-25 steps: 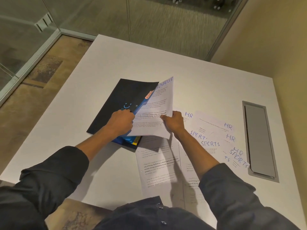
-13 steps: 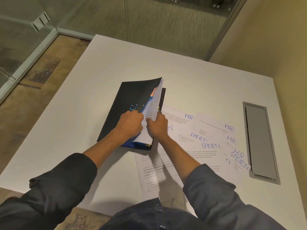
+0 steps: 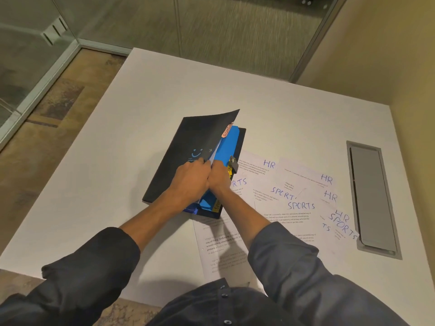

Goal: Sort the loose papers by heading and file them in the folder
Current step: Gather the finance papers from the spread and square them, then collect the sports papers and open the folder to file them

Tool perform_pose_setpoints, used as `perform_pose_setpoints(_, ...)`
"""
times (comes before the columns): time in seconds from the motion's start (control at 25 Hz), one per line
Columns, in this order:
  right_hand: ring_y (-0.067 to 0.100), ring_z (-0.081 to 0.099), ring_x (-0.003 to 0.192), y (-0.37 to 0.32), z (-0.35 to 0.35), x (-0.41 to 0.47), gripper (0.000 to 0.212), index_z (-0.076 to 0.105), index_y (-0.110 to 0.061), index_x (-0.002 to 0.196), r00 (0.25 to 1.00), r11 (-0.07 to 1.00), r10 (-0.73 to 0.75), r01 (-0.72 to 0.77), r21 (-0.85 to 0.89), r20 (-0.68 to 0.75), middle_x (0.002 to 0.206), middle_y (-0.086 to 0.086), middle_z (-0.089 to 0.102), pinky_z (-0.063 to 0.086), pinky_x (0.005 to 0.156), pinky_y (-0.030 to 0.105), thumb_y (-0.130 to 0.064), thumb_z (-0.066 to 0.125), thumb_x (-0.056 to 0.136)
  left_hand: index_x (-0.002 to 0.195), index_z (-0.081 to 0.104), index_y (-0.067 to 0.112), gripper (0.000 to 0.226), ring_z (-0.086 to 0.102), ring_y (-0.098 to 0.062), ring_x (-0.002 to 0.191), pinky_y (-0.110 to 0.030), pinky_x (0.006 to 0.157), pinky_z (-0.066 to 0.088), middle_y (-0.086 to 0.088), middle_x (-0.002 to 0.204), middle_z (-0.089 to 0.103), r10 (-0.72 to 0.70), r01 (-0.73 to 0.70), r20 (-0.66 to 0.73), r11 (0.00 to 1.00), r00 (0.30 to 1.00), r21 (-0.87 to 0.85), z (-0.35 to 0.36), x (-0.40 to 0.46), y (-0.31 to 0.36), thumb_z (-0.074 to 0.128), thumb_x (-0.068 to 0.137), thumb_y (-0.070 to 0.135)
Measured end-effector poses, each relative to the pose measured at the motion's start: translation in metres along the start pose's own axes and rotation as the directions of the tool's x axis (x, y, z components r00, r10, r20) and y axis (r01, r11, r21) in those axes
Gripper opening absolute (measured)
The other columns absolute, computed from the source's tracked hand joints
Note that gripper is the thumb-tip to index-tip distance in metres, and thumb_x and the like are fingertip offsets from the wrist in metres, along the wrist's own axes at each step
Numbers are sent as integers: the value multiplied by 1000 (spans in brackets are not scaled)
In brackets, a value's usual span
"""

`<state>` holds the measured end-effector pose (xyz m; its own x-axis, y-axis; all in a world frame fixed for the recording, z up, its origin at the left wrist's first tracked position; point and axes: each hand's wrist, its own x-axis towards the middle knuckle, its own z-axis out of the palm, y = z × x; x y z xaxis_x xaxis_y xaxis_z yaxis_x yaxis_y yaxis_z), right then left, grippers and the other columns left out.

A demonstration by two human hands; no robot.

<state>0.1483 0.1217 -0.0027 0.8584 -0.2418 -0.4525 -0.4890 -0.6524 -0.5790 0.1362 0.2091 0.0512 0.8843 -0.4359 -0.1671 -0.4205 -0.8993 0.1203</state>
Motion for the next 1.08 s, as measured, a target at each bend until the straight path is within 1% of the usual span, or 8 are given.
perform_pose_setpoints(0.12, 29, 61, 108, 1, -1, 1, 23, 53, -7, 118, 1000, 1000, 3, -3, -5, 25, 120, 14, 62, 49, 86, 39, -23, 47, 102, 129, 50, 14, 35, 64, -23, 102, -35, 85, 53, -7, 121, 60, -8, 8, 8, 1000, 1000, -16, 4, 3, -2, 51, 98, 30)
perform_pose_setpoints(0.28, 23, 56, 92, 15, -13, -2, 13, 56, -15, 103, 1000, 985, -13, 9, 172, 26, 113, 12, 66, 44, 81, 35, -26, 51, 98, 131, 48, 14, 37, 62, -25, 104, -36, 86, 53, -9, 124, 57, -39, 41, 74, 999, 997, -26, 12, 13, -1, 48, 99, 30)
perform_pose_setpoints(0.44, 23, 68, 96, 48, -24, -16, 31, 60, -18, 116, 999, 964, -21, 12, 264, 32, 105, 4, 72, 52, 88, 39, -33, 61, 89, 132, 45, 9, 41, 60, -31, 104, -39, 83, 52, -15, 124, 52, -74, 70, 119, 997, 990, 41, 27, 31, 5, 54, 95, 24)
perform_pose_setpoints(0.64, 18, 70, 90, 120, -44, -56, 35, 65, -25, 115, 999, 986, -41, 38, 162, 14, 104, -5, 73, 54, 87, 39, -43, 57, 86, 136, 44, 19, 43, 50, -43, 119, -48, 92, 47, -24, 147, 32, -134, 158, 285, 985, 949, -64, 57, 57, 4, 52, 95, 23)
perform_pose_setpoints(0.76, 17, 66, 100, 174, -56, -86, 34, 63, -23, 122, 996, 1000, -4, 6, 31, -85, 112, -4, 70, 50, 83, 30, -38, 58, 92, 144, 37, 23, 48, 25, -46, 139, -54, 105, 36, -23, 156, 13, -170, 210, 355, 974, 919, -80, 69, 58, 6, 46, 97, 27)
perform_pose_setpoints(0.84, 19, 59, 115, 209, -65, -102, 41, 58, -20, 131, 987, 998, 8, -18, -61, -161, 128, -2, 63, 47, 93, 33, -37, 58, 93, 148, 29, 22, 52, 12, -43, 143, -55, 108, 30, -20, 157, 7, -172, 227, 360, 967, 917, -116, 76, 48, 13, 43, 98, 31)
perform_pose_setpoints(1.0, 24, 23, 147, 262, -71, -121, 61, 37, -15, 149, 995, 963, 58, -76, -259, -78, 161, 7, 23, 31, 113, 42, -45, 50, 97, 135, 36, 22, 46, 33, -29, 131, -49, 101, 42, -10, 145, 29, -62, 65, 118, 998, 991, -20, 102, 10, 38, 44, 93, 39)
perform_pose_setpoints(1.08, 24, 12, 151, 273, -72, -124, 68, 27, -15, 153, 998, 954, 60, -64, -295, -22, 164, 6, 10, 29, 115, 45, -45, 50, 97, 133, 38, 22, 48, 34, -26, 131, -46, 102, 41, -7, 144, 33, 8, -11, 111, 1000, 994, 23, 119, -15, 56, 42, 91, 45)
